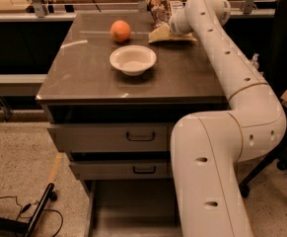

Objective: Place brown chip bag into bottom drawer

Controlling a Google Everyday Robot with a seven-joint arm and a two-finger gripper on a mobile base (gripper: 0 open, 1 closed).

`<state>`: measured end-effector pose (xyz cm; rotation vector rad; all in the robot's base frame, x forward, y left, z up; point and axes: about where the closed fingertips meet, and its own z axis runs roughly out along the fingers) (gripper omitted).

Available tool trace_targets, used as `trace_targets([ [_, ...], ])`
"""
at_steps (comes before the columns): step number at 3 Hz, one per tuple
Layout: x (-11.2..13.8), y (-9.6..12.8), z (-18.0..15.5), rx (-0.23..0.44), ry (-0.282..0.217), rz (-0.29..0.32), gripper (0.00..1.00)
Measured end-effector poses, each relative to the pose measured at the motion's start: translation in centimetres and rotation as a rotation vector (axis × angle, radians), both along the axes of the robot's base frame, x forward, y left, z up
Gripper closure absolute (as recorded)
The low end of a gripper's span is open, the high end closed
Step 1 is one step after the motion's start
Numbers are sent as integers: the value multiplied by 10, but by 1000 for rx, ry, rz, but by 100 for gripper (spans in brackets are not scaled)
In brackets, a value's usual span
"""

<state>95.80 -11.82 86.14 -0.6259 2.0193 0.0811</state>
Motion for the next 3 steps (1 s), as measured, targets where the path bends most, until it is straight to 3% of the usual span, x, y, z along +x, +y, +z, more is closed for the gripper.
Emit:
trace_targets([
  [3,1,4,-3,-1,8,5,95],
])
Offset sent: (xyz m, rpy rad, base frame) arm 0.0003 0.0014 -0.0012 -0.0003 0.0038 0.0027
